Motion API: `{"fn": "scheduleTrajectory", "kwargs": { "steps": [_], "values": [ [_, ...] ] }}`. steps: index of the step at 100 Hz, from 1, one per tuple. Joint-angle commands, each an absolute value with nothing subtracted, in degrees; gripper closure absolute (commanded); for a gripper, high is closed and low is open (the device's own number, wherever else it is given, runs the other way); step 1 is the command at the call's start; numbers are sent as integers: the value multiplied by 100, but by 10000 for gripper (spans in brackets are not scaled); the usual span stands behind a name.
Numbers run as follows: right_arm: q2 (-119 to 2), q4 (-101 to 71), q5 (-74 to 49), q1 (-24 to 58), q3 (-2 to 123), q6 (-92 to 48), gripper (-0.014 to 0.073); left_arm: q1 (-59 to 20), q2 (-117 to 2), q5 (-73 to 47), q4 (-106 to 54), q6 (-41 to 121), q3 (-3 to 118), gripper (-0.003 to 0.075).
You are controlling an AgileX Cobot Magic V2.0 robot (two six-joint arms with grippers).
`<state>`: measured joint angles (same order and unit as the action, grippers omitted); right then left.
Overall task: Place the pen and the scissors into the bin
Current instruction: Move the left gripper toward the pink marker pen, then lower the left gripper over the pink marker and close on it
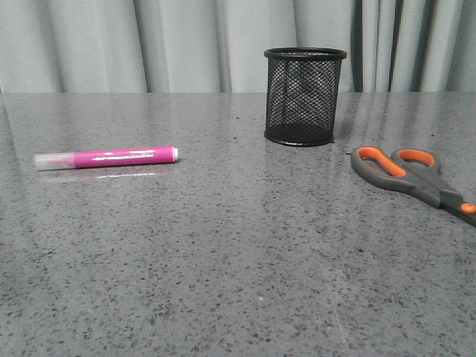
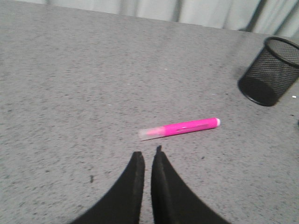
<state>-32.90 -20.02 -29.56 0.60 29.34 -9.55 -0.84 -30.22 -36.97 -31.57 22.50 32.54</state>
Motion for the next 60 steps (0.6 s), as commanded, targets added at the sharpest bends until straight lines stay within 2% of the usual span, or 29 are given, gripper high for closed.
{"fn": "scheduleTrajectory", "kwargs": {
  "steps": [1, 7, 12, 19, 38, 60],
  "values": [
    [-3341, -2015, -2623, 43, 3147, -1039, 233, -87, -3201, -3398, -3902, 2744, 3470, 585],
    [-3341, -2015, -2623, 43, 3147, -1039, 176, -87, -3289, -3395, -4137, 2929, 3470, 480],
    [-3341, -2015, -2623, 43, 3147, -1039, 180, -87, -3394, -3395, -4351, 3118, 3470, 392],
    [-3341, -2015, -2623, 43, 3147, -1039, 181, -87, -3534, -3395, -4701, 3476, 3470, 330],
    [-3341, -2015, -2623, 94, 3147, -1090, 181, -87, -4198, -3932, -5539, 5264, 3775, 344],
    [-3341, -2025, -2498, 220, 3147, -1100, 181, -87, -5687, -4927, -5591, 7070, 4595, 345]
  ]
}}
